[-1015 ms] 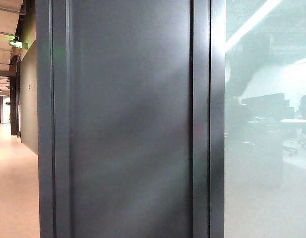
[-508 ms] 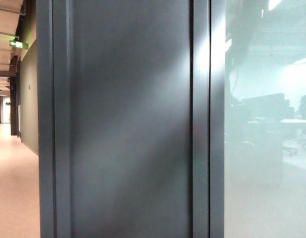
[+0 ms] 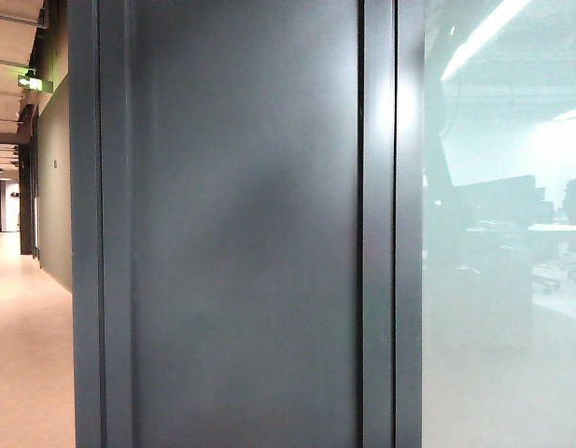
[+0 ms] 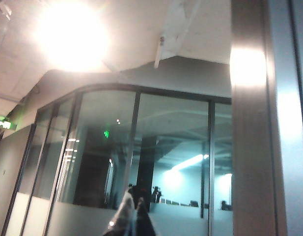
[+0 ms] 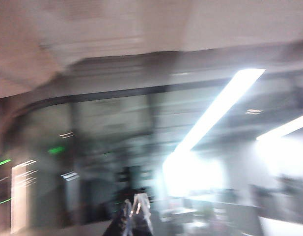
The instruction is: Raise the arm to find the leftmost switch on the wall and turn on the lights.
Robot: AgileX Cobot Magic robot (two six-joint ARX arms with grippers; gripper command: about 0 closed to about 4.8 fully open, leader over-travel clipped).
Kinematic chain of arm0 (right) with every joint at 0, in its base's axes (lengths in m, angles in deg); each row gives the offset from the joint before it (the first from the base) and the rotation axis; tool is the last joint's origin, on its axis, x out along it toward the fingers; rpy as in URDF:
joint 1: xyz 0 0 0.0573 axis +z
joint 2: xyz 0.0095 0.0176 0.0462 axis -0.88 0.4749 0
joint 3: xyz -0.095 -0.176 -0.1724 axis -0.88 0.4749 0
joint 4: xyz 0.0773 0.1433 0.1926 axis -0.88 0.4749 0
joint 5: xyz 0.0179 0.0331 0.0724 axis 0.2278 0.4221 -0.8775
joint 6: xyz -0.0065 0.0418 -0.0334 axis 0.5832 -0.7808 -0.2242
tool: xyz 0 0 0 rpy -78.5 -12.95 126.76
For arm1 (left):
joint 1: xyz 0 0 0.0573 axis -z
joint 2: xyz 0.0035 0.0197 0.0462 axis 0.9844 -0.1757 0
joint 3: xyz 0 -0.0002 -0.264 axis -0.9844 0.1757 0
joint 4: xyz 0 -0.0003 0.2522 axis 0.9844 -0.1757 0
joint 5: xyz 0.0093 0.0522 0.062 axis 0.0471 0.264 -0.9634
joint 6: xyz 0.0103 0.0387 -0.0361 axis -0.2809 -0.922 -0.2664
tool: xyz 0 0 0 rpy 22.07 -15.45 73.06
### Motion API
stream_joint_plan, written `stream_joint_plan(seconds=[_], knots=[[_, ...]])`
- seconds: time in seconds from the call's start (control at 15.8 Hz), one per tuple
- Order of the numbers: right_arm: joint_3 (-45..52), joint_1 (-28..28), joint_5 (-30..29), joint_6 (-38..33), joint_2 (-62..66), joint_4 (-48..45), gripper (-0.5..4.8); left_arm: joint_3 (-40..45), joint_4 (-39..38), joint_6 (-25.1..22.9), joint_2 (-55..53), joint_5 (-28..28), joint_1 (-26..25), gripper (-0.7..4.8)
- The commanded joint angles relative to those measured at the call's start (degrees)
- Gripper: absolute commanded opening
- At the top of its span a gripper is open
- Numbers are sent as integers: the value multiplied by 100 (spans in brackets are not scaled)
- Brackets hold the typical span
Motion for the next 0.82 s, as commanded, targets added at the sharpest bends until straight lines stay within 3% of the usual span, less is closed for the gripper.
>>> stream_joint_plan(seconds=[0.06, 0.25, 0.38, 0.63, 0.76, 0.82], knots=[[-673, 2, -2079, -844, 256, 763, -1, -33, 24, -22, 24, 20, 2, -6], [-1335, 35, -4186, -1657, 662, 977, -1, -33, -142, 68, 26, 39, 2, -6], [-1558, 186, -5014, -2028, 793, 968, -1, -33, -142, 175, 26, 96, 2, -6], [-1578, 323, -5670, -2083, 802, 968, -1, -33, -133, 321, 26, 321, 2, -5], [-1576, 323, -5681, -2083, 802, 966, -1, -33, -90, 850, 26, 457, 2, -5], [-1576, 321, -5683, -2083, 802, 966, -1, -33, -83, 1397, 35, 820, 2, -5]])
